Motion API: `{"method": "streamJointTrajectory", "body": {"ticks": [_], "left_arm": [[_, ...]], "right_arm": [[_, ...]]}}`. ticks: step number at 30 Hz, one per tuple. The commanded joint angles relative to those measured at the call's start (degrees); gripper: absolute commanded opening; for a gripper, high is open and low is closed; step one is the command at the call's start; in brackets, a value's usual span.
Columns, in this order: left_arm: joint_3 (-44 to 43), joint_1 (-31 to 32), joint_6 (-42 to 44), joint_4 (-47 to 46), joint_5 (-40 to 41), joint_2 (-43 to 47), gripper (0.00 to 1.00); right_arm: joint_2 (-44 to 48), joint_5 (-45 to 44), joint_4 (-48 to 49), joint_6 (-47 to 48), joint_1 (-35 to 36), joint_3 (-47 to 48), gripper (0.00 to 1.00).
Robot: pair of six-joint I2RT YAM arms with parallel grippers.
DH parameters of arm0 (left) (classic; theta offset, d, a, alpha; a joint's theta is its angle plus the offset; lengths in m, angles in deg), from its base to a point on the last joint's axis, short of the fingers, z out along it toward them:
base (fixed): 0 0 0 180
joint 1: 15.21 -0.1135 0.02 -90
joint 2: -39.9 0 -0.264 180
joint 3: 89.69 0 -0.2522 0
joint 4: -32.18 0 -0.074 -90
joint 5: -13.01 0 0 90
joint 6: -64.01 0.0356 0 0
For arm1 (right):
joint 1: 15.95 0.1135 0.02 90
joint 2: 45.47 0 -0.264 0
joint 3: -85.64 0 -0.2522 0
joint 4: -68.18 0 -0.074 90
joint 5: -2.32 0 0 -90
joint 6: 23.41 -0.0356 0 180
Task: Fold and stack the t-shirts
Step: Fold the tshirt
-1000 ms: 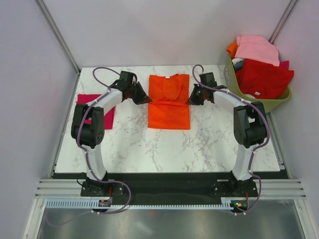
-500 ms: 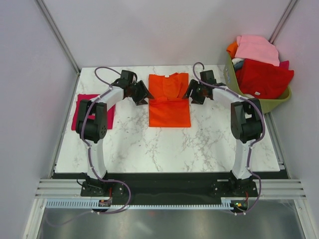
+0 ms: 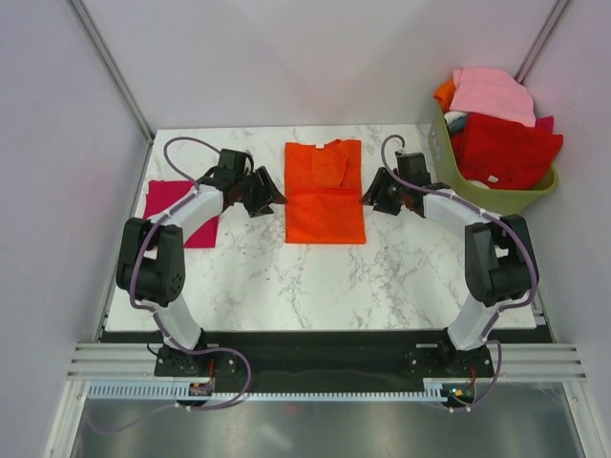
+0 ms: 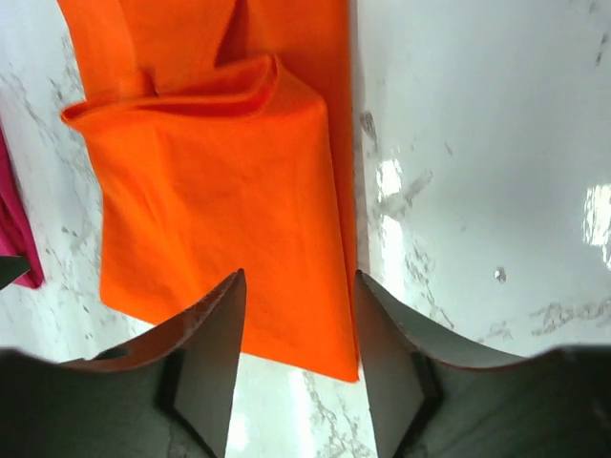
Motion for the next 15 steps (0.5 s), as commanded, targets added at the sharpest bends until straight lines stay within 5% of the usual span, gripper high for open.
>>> {"method": "streamJointTrajectory", "body": {"ticks": [1,5,15], "left_arm": [[6.7,1.2,2.0,-3.1,-0.4,4.7,0.6],[12.1,2.5,1.3,-6.9,-1.5,6.6,0.59],[13.7,3.3,1.0,-9.4,-2.6,2.8,0.56]], "right_arm": [[3.4,2.7,2.9,1.1,0.4,-6.4,0.55],[4.8,4.2,4.5,1.5,1.0,-10.7,0.47],[2.7,4.9,5.3,2.2,1.9,-12.7,0.51]]}}
